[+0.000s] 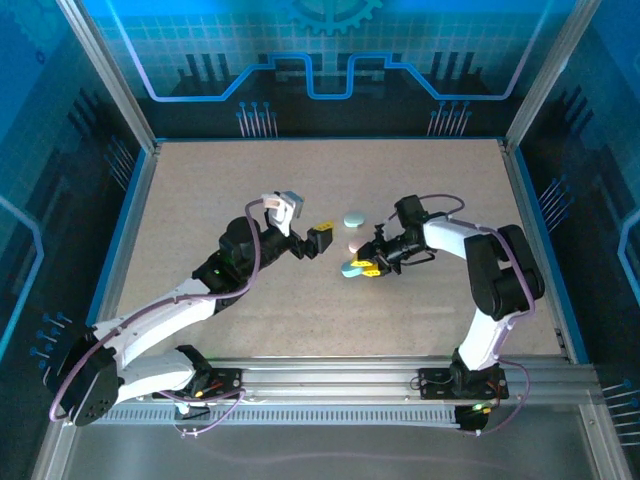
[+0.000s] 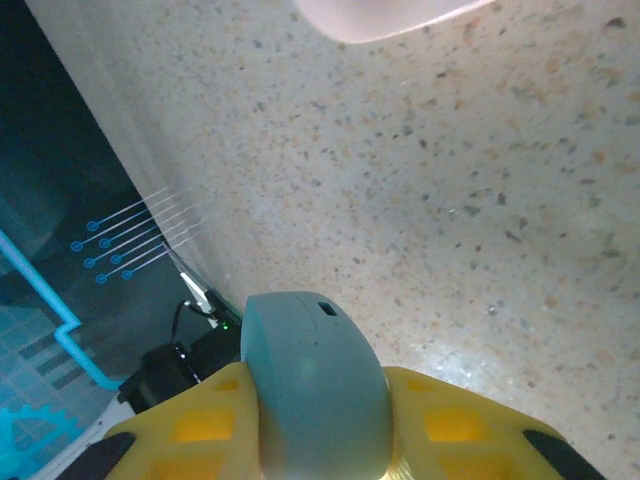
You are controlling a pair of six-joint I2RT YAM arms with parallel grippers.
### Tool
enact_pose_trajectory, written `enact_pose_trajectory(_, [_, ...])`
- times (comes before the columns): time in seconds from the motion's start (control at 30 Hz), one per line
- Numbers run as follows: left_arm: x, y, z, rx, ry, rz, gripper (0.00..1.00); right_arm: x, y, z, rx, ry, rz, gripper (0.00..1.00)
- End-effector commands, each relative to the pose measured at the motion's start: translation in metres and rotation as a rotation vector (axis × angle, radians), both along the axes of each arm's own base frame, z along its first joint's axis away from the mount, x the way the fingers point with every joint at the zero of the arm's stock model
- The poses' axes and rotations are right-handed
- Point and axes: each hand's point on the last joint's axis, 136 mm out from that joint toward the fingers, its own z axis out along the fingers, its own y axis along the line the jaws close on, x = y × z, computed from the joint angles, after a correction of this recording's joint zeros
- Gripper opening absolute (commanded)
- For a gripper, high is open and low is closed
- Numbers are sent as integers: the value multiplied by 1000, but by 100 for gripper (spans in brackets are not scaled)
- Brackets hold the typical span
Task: Insert wireless bluetooth earbuds into charging case
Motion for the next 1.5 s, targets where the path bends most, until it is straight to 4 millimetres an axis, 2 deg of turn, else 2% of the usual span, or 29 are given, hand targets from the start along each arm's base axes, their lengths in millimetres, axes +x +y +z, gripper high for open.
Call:
enact_pose_trajectory(0.0, [3,7,13,-30,0,31,92,4,0,-14,-53,-9,2,17])
enact_pose_trajectory(0.17, [5,8,13,-23,5,39,92,-8,-9,-36,-160,14,31,19])
enact_pose_trajectory(0.33, [6,9,10,-24,16,47,92,-14,-17,-42,-207,23,45,25])
enact_pose_trajectory(0.43, [7,10,10,-26,22,50,92,-14,-22,-37,-237,2,46,37])
enact_pose_trajectory(0.53, [8,11,8,-21,27,56,92,-13,-33,-28,-295,-25,36,51])
enact_pose_trajectory(0.63, [11,16,5,-7,36,88,93,-8,-52,-10,-379,-79,2,64])
enact_pose_trajectory(0.77, [20,32,-8,37,79,167,94,11,-87,32,-499,-221,-93,74])
enact_pose_trajectory(0.83, [31,51,-20,68,115,260,96,27,-114,57,-604,-345,-174,75])
enact_pose_trajectory(0.9, [45,85,-37,90,177,401,99,47,-150,86,-768,-538,-251,77])
enact_pose_trajectory(0.97, [58,121,-59,96,263,533,99,63,-185,107,-960,-740,-302,81])
enact_pose_trajectory(1.03, [65,159,-79,114,335,673,99,76,-208,111,-1106,-925,-301,87])
enact_pose_trajectory(1.07, [68,176,-86,139,346,734,99,80,-215,101,-1159,-993,-263,87])
enact_pose_trajectory(1.13, [69,204,-99,180,351,824,99,89,-223,83,-1202,-1080,-204,90])
enact_pose_trajectory(1.2, [68,225,-115,200,359,871,99,97,-230,58,-1168,-1062,-177,89])
enact_pose_trajectory(1.27, [66,242,-130,210,373,904,99,102,-229,38,-1097,-1043,-159,86])
enact_pose_trajectory(1.3, [65,248,-137,216,376,913,99,107,-222,35,-1053,-1098,-147,86])
enact_pose_trajectory(1.37, [67,252,-145,229,348,899,99,112,-207,44,-971,-1194,-113,83])
enact_pose_trajectory(1.47, [73,247,-160,250,275,843,99,110,-186,54,-795,-1315,-112,81])
